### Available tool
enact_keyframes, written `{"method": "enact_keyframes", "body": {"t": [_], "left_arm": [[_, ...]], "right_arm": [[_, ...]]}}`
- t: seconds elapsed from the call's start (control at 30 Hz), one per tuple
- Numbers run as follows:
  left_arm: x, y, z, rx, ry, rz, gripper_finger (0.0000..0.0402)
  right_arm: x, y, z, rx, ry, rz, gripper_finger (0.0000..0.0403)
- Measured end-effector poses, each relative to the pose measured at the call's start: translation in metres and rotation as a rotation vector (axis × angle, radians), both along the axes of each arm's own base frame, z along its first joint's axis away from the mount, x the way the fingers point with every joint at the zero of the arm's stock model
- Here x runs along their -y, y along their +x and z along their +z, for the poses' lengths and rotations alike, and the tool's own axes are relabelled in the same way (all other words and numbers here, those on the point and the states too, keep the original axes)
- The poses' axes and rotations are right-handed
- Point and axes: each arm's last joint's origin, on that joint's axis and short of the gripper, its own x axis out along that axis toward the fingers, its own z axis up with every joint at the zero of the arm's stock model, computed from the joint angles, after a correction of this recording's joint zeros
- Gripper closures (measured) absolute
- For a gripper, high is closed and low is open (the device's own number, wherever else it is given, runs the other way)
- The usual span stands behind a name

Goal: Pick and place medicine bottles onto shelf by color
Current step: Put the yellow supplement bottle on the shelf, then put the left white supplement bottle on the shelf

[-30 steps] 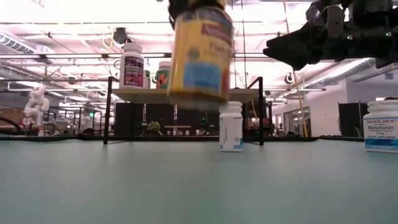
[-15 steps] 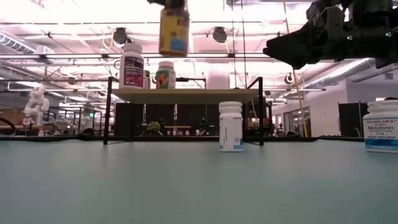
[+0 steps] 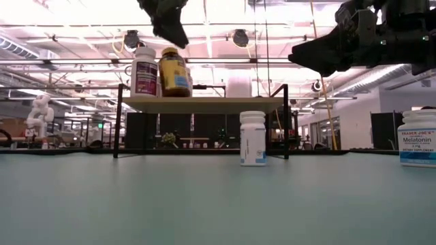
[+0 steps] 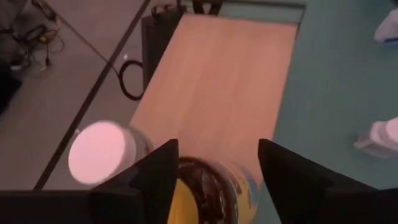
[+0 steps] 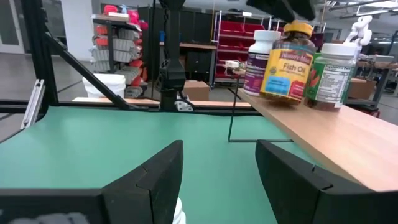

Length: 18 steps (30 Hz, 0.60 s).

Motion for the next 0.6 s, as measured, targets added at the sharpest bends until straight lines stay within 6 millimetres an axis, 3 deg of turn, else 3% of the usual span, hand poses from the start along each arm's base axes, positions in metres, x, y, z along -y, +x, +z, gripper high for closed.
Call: {"method": "enact_keyframes", "body": {"t": [0.3, 0.6], "left_arm": [[-0.008, 0.001, -0.01, 0.009, 0.012, 0.012, 0.0254], [0.002, 0.01, 0.003, 0.124, 0.081, -0.038, 0.0268]], "right_arm": [[0.0, 0.0, 0.0, 0.0, 0.0, 0.0, 0.0204], [0.0, 0.0, 0.0, 0.0, -0.003, -0.004, 0.0204]]}}
